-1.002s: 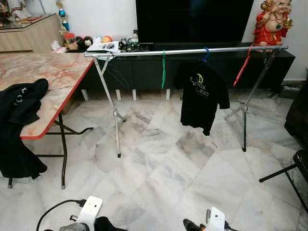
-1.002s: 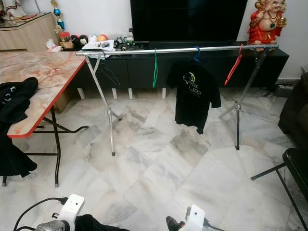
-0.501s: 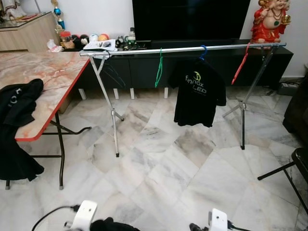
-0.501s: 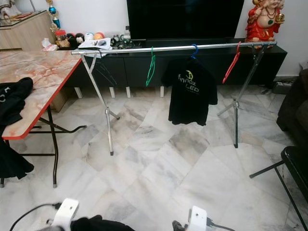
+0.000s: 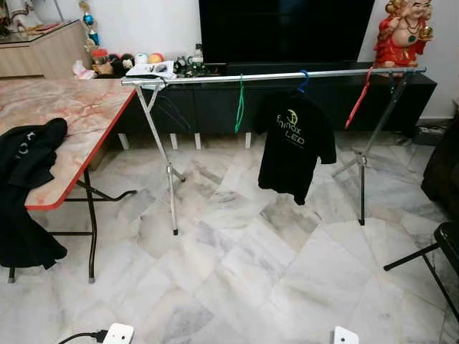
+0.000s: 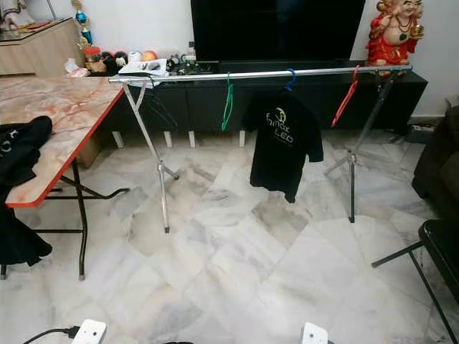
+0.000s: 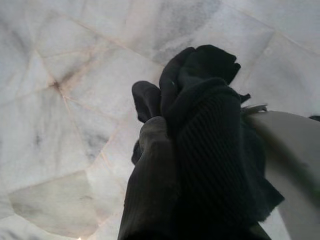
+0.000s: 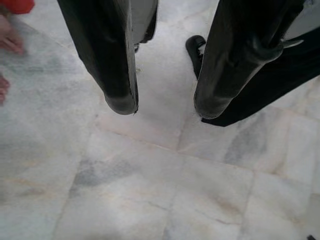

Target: Hang hanger

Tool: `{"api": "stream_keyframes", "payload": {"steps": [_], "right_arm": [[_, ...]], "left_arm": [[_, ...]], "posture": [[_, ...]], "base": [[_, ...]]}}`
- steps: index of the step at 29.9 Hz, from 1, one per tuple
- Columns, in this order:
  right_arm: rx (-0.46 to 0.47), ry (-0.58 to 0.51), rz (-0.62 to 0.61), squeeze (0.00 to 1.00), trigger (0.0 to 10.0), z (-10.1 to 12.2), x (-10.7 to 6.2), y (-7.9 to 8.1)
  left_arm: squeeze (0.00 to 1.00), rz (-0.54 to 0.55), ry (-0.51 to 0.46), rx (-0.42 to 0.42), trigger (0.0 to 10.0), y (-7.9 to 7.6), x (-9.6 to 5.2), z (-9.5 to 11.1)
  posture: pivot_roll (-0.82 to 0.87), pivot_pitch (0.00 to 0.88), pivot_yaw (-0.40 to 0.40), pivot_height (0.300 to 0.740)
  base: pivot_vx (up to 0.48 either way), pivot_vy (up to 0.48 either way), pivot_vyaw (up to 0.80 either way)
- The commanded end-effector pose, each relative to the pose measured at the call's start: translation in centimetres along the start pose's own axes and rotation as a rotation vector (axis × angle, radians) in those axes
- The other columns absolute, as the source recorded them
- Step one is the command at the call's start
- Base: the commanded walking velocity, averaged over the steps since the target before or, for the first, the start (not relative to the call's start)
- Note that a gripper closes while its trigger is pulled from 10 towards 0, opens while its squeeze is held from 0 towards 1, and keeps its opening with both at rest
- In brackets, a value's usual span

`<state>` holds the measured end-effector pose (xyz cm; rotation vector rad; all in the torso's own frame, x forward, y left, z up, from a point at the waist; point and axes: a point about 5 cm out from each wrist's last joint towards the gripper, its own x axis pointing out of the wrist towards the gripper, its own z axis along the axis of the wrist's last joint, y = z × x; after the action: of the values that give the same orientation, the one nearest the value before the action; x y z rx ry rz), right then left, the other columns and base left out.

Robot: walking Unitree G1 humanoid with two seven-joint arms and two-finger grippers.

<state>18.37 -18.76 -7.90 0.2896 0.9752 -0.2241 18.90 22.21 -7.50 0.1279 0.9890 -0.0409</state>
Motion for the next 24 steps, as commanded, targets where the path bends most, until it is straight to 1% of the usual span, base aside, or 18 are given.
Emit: {"api": "stream_keyframes", "payload": {"steps": [1, 2, 4, 24], "right_arm": [[-0.202, -0.061, -0.122, 0.00, 10.0, 0.64, -0.16, -3.69], [-0.187, -0.074, -0.126, 0.00, 10.0, 0.85, -0.20, -3.91], [-0.183, -0.081, -0.129, 0.00, 10.0, 0.96, -0.23, -4.08], [-0.183, -0.081, -0.129, 0.00, 10.0, 0.96, -0.23, -4.08]], "left_arm": [[0.00, 0.007, 0.016, 0.009, 10.0, -0.17, 0.04, -0.14], [0.00, -0.006, 0.024, 0.027, 10.0, -0.59, 0.11, -0.18], [0.00, -0.013, 0.029, 0.037, 10.0, -0.88, 0.15, -0.21], [0.00, -0.013, 0.029, 0.037, 10.0, -0.88, 0.15, -0.21]], "posture": [[0.01, 0.000, 0.081, 0.740], [-0.01, 0.000, 0.086, 0.740], [-0.02, 0.000, 0.089, 0.740], [-0.02, 0.000, 0.089, 0.740]], "base": [[0.000, 0.000, 0.00], [0.000, 0.000, 0.00], [0.000, 0.000, 0.00], [0.000, 0.000, 0.00]]}}
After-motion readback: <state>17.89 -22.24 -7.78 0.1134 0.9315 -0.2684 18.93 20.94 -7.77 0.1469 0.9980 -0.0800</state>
